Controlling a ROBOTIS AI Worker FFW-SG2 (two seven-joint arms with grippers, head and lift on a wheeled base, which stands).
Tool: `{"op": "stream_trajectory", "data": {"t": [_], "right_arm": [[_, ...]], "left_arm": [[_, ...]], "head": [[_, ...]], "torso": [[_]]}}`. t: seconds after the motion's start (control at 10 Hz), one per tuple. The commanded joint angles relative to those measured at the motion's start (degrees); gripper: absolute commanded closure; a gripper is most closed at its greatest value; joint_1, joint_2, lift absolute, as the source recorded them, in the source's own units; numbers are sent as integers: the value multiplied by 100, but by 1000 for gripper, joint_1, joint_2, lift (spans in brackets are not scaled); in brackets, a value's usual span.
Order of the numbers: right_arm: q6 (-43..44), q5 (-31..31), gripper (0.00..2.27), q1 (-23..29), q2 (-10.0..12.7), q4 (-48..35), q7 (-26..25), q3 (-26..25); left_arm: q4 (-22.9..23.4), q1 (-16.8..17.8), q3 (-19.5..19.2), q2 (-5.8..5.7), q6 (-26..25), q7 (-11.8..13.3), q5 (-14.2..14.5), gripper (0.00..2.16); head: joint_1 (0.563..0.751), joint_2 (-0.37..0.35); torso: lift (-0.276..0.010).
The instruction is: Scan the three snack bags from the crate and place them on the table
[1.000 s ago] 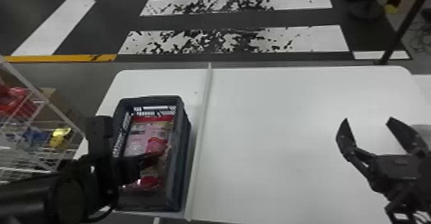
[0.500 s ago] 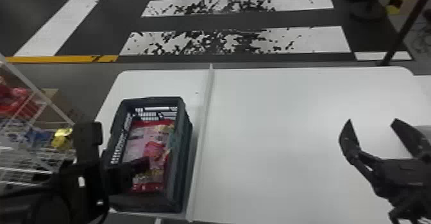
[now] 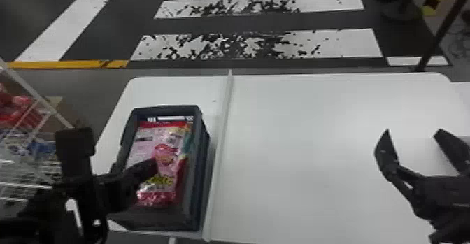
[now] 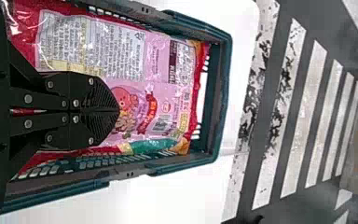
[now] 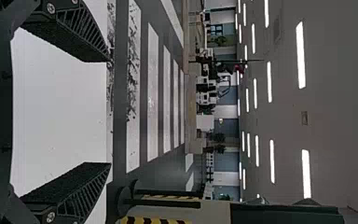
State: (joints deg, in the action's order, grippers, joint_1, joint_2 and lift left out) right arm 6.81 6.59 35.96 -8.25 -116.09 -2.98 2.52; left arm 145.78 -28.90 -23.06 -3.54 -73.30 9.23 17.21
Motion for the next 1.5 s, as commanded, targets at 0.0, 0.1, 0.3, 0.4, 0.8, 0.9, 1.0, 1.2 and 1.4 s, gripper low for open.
{"op": "stream_trajectory", "data": {"t": [0.0,0.1,0.3,0.4,0.8,0.9,1.0,1.2,1.4], "right_arm": [[44,9,97,7,-1,-1,-1,-6],[114,18,97,16,-1,-1,-1,-6],[132,53,97,25,-19,-1,-1,-6],[185,53,97,51,-27,-1,-1,-6],[185,114,97,51,-115,69,-1,-15],[202,123,97,51,-142,104,-1,-15],[272,176,97,25,-186,174,-1,-15],[413,281,97,-2,-282,280,-1,-23],[448,334,97,-63,-344,385,-1,-15]], "left_arm": [[443,-168,-32,64,21,-9,2,2081],[671,-265,-59,90,21,-27,2,2081],[812,-353,-59,108,4,-80,-33,2074],[759,-362,-15,117,-31,-370,-16,1754],[-58,104,-67,81,-84,-282,-24,26],[-269,403,-59,55,-471,-282,-121,39],[-419,649,-15,46,-945,-290,-244,39],[-612,1018,82,-15,-1613,-273,-464,63],[-788,1510,249,-244,-1673,-264,-499,63]], "head": [[695,146],[695,139],[695,135],[695,135],[695,153],[695,156],[695,161],[695,161],[695,154]], "torso": [[-62],[-62],[-62],[-62],[-62],[-62],[-62],[-62],[-62]]}}
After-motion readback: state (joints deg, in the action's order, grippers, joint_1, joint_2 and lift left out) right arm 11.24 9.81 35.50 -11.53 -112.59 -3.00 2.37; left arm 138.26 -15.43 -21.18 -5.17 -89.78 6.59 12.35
